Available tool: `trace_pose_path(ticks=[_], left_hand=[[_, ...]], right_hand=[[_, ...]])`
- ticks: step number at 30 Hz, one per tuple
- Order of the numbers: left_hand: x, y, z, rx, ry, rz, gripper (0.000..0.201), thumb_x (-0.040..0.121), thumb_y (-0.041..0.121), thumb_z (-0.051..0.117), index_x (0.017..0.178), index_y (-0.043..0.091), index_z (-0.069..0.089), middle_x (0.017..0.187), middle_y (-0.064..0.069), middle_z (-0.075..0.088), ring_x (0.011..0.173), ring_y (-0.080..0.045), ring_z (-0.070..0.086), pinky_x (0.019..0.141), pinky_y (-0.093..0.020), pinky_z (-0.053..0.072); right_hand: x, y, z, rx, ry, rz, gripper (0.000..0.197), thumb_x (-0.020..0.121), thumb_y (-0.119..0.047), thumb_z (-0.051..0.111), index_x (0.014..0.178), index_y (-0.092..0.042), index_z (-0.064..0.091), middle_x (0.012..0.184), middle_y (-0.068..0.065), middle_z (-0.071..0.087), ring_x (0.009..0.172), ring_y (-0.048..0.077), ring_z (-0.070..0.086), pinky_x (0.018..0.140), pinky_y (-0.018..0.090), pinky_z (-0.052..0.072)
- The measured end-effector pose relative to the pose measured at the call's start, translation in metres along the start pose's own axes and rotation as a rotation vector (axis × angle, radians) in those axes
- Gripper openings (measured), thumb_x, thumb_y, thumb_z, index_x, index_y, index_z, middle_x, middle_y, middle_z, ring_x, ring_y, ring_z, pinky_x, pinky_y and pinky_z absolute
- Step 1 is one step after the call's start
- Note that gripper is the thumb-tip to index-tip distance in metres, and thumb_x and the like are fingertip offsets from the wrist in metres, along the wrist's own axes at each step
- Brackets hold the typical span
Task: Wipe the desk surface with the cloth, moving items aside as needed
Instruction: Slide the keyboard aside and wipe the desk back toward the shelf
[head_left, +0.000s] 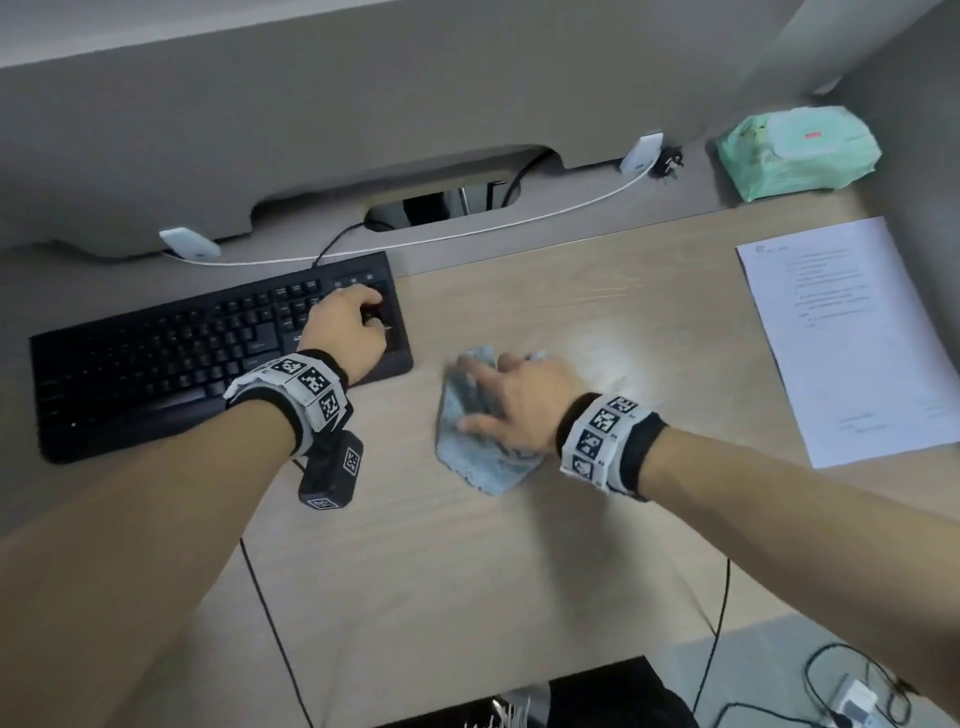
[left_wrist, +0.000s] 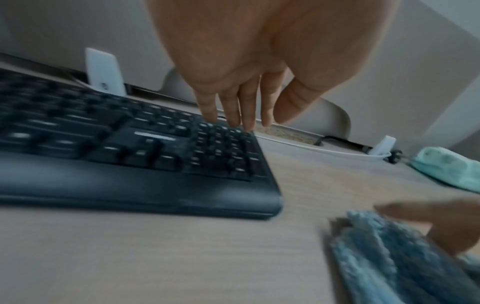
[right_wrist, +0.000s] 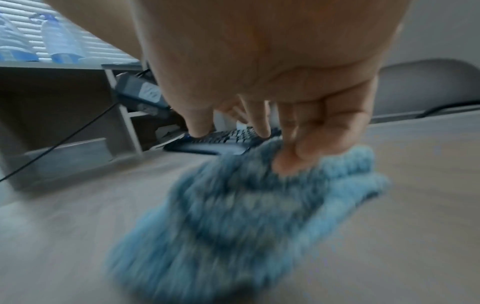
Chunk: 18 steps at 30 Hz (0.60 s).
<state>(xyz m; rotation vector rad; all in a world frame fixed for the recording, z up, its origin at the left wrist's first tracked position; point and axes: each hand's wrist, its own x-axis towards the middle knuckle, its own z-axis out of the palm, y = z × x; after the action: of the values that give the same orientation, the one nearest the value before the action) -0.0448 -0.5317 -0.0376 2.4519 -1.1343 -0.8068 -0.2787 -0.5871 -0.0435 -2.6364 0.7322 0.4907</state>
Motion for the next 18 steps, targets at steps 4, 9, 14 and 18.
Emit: trace_pose_path(ticks=[4, 9, 14, 18], left_hand=[[-0.008, -0.066, -0.043, -0.036, 0.135, -0.203, 0.038, 0.09, 0.021, 0.056, 0.127, 0.014, 0.058, 0.126, -0.013, 0.061, 0.116, -0.032, 0.056, 0.101, -0.034, 0.043], [-0.012, -0.156, -0.099, -0.05, 0.296, -0.492, 0.05, 0.089, 0.028, 0.061, 0.132, 0.004, 0.052, 0.134, -0.022, 0.054, 0.125, -0.039, 0.05, 0.105, -0.039, 0.039], [-0.02, -0.226, -0.127, -0.121, 0.347, -0.657, 0.059, 0.09, 0.035, 0.06, 0.135, 0.0, 0.045, 0.136, -0.023, 0.051, 0.126, -0.041, 0.049, 0.104, -0.041, 0.038], [-0.022, -0.254, -0.131, -0.247, 0.33, -0.739, 0.06, 0.088, 0.042, 0.058, 0.134, 0.004, 0.048, 0.134, -0.019, 0.056, 0.122, -0.04, 0.052, 0.104, -0.042, 0.04]], right_hand=[[0.04, -0.024, -0.035, 0.222, 0.146, 0.182, 0.064, 0.095, -0.062, 0.038, 0.145, -0.022, 0.034, 0.115, 0.013, 0.06, 0.097, 0.035, 0.063, 0.08, 0.042, 0.052], [0.098, -0.06, -0.038, 0.74, 0.074, 0.417, 0.065, 0.095, -0.052, 0.051, 0.143, -0.009, 0.044, 0.139, 0.012, 0.055, 0.127, 0.03, 0.052, 0.106, 0.039, 0.041], [0.134, -0.076, -0.028, 0.828, 0.095, 0.543, 0.067, 0.094, -0.05, 0.054, 0.143, -0.005, 0.042, 0.143, 0.013, 0.052, 0.131, 0.03, 0.048, 0.107, 0.036, 0.037], [0.148, -0.08, -0.028, 0.828, 0.145, 0.619, 0.056, 0.095, -0.045, 0.055, 0.132, -0.003, 0.052, 0.13, 0.013, 0.058, 0.124, 0.03, 0.052, 0.098, 0.032, 0.038]])
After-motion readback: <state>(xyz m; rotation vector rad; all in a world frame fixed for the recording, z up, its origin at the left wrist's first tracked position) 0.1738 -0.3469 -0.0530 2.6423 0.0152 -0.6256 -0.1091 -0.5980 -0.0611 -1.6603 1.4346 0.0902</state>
